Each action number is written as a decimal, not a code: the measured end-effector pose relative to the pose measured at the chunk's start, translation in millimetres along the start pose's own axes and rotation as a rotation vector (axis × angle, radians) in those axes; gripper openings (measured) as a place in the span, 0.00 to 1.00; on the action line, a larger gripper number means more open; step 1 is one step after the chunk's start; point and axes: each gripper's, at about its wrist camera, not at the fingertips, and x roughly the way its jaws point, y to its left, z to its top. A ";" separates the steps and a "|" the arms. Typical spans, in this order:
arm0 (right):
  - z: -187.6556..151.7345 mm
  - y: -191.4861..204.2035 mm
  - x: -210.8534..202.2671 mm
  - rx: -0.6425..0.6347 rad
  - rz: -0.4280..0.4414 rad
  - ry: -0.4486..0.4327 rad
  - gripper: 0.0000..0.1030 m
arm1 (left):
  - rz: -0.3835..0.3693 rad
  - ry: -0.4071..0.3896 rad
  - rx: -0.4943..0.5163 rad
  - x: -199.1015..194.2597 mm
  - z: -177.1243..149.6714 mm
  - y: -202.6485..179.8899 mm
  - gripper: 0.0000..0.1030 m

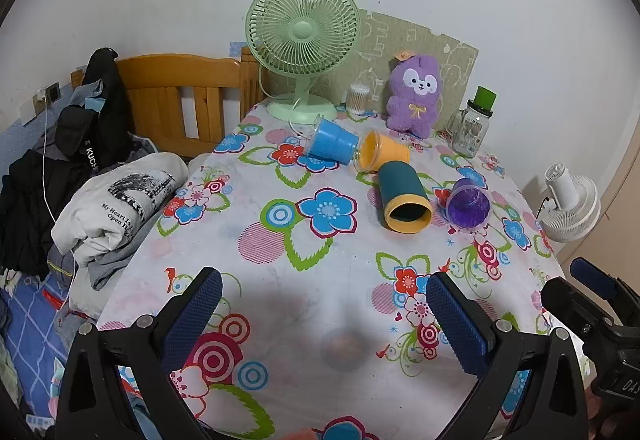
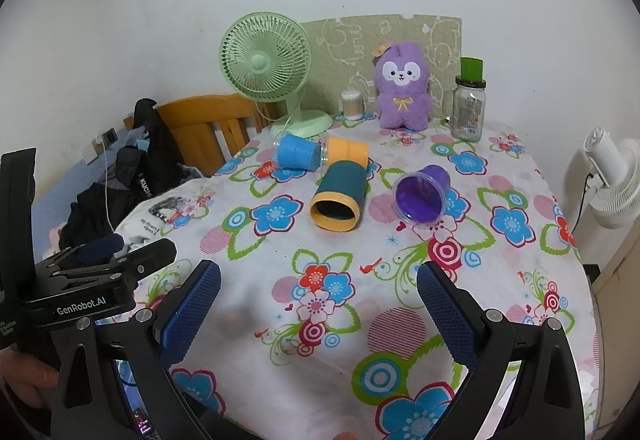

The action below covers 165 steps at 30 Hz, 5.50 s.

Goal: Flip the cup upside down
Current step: 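Move the right gripper toward the purple cup lying on its side, then grasp the purple cup around its body with the right gripper and lift, then carry the held purple cup with the right gripper toward the left gripper, then grasp the purple cup with the left gripper while the right gripper releases it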

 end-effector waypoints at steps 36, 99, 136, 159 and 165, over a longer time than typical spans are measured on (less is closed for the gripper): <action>101.9 -177.5 229.6 0.363 -0.118 0.378 0.97 | -0.058 0.171 0.072 161.0 79.2 -56.2 1.00; 40.6 -24.1 90.4 0.149 0.369 0.389 0.56 | -0.140 0.119 0.102 26.7 -1.2 -32.4 1.00; -31.9 -122.3 24.3 0.274 0.121 0.246 0.90 | -0.228 0.191 0.222 70.2 -0.7 -112.4 1.00; -70.4 -133.6 9.8 0.343 0.181 0.272 0.91 | -0.289 0.403 0.882 140.9 -11.1 -187.7 0.99; -71.2 -133.3 11.0 0.355 0.194 0.271 0.91 | -0.256 0.431 0.942 143.7 -18.6 -190.5 0.87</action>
